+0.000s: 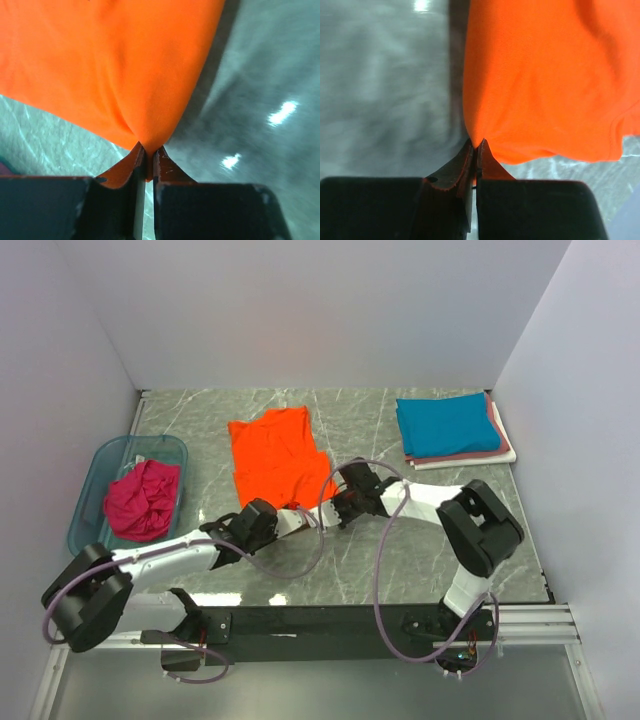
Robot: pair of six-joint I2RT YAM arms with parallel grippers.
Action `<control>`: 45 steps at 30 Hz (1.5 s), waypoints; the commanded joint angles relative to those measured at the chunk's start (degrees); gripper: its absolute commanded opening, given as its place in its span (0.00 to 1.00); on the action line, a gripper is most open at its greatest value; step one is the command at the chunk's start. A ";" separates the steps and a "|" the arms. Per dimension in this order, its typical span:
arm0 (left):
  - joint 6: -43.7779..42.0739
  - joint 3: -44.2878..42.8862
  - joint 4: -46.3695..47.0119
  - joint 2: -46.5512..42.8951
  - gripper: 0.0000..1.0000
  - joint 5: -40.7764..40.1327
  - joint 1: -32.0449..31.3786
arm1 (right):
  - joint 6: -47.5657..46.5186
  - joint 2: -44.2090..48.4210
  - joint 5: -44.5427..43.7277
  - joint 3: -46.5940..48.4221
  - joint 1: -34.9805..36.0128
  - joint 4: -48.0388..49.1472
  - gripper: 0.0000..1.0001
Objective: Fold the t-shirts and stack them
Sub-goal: Fold the tshirt
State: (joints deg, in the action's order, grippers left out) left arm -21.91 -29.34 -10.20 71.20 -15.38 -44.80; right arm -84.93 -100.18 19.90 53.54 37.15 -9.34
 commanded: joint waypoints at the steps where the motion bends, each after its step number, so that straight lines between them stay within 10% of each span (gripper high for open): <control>1: -1.29 0.25 -1.23 -4.48 0.01 5.35 -1.87 | -0.07 6.74 3.83 -3.00 -0.58 -4.63 0.00; 24: 2.23 -3.44 -13.70 -12.66 0.01 24.95 -8.81 | 2.13 35.48 15.17 -17.06 -5.41 -22.72 0.00; 32: -1.45 -6.34 -12.40 -16.27 0.00 17.50 -8.73 | 7.74 37.44 14.56 -14.35 -7.26 -20.82 0.00; 45: -13.77 -12.22 3.60 -2.94 0.00 26.79 15.08 | 20.67 17.14 7.44 7.62 -9.99 -12.37 0.00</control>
State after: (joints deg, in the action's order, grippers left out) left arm -31.16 -37.67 -13.32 63.94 6.31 -33.50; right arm -68.97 -79.79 29.58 56.29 28.23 -25.69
